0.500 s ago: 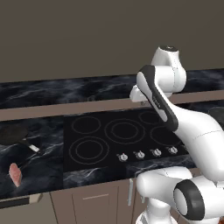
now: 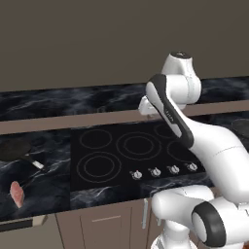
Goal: Place both pans onto different burners. Then place the lemon and the steak on different pans.
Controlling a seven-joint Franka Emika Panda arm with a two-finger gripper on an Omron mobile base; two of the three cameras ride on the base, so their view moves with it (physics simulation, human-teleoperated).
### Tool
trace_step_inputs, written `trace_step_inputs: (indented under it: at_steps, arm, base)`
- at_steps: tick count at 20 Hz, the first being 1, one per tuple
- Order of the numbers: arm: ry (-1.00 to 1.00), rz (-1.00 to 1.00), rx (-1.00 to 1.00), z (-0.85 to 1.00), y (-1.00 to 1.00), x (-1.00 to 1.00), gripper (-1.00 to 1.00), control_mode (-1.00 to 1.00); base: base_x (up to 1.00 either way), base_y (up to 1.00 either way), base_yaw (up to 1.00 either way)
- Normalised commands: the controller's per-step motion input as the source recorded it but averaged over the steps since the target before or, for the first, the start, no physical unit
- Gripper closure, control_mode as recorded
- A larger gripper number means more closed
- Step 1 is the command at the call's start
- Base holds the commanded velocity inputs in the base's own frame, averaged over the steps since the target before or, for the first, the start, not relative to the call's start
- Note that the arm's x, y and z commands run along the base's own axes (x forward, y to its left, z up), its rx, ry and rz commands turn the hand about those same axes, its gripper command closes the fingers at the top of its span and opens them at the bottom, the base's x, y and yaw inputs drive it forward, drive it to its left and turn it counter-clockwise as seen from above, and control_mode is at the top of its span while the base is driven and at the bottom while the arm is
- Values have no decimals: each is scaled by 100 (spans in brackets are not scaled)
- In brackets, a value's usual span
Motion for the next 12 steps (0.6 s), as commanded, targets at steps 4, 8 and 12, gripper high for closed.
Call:
trace_step_inputs:
  at_steps: [4,8,12]
  arm:
    - [0,0,0,-8,48,-7,-100,-100]
    - [0,0,0,-4,52,-1,-100,-100]
    - [0,0,0,-4,50,0,-100,-100]
  base:
    - [0,0,0]
    - [0,0,0]
    - [0,0,0]
